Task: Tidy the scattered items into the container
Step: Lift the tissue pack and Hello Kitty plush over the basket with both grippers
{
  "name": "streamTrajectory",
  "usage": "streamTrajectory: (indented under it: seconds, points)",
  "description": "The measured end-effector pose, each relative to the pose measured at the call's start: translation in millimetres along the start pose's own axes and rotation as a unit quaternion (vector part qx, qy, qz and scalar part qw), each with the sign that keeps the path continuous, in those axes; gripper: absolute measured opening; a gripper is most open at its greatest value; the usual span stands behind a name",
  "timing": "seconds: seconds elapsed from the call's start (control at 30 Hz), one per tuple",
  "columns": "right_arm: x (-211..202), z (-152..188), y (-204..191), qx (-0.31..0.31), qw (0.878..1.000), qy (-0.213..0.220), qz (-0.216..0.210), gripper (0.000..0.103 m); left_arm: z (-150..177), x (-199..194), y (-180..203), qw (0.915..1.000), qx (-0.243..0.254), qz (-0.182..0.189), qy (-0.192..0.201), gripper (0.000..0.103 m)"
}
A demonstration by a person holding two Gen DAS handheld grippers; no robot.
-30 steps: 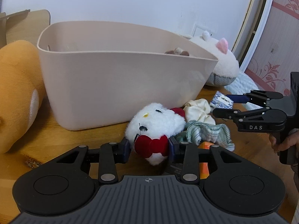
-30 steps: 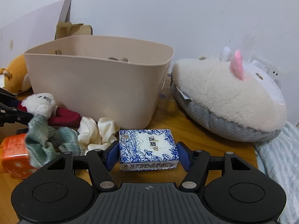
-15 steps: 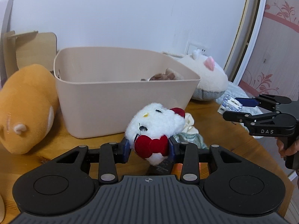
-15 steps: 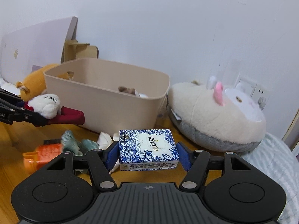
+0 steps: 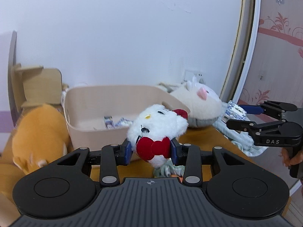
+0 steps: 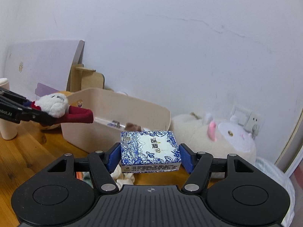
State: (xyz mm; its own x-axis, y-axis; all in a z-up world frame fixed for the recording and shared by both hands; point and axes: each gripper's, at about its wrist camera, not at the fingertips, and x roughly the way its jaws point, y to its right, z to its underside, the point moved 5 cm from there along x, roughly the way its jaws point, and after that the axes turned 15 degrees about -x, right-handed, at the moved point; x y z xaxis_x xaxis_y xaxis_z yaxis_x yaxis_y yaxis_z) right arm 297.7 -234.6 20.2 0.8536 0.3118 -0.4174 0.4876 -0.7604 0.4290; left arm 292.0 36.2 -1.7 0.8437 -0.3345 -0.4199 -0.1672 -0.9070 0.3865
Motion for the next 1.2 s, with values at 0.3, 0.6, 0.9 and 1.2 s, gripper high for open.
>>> streamTrajectory:
  seconds: [0.3,0.6,0.9,1.2]
  points:
    - [-1,-36,12,-0.014,1.000,0.023,0.011,0.062,-40,-3,8,0.9991,0.007,-0.014,0.040,0.040]
    - [37,-62,18,-0.028,0.999,0.020,0.014,0.062,-77,28,5,0.9976,0.024,-0.048,0.045,0.040]
    - [97,-67,15,-0.024,1.000,-0.002,-0.007,0.062,-87,86,-21,0.9912,0.001,-0.132,0.012,0.040]
    - [153,-55,2,-0.023,0.999,-0.034,-0.028,0.062,-73,137,-47,0.9771,-0.005,-0.211,-0.031,0.040]
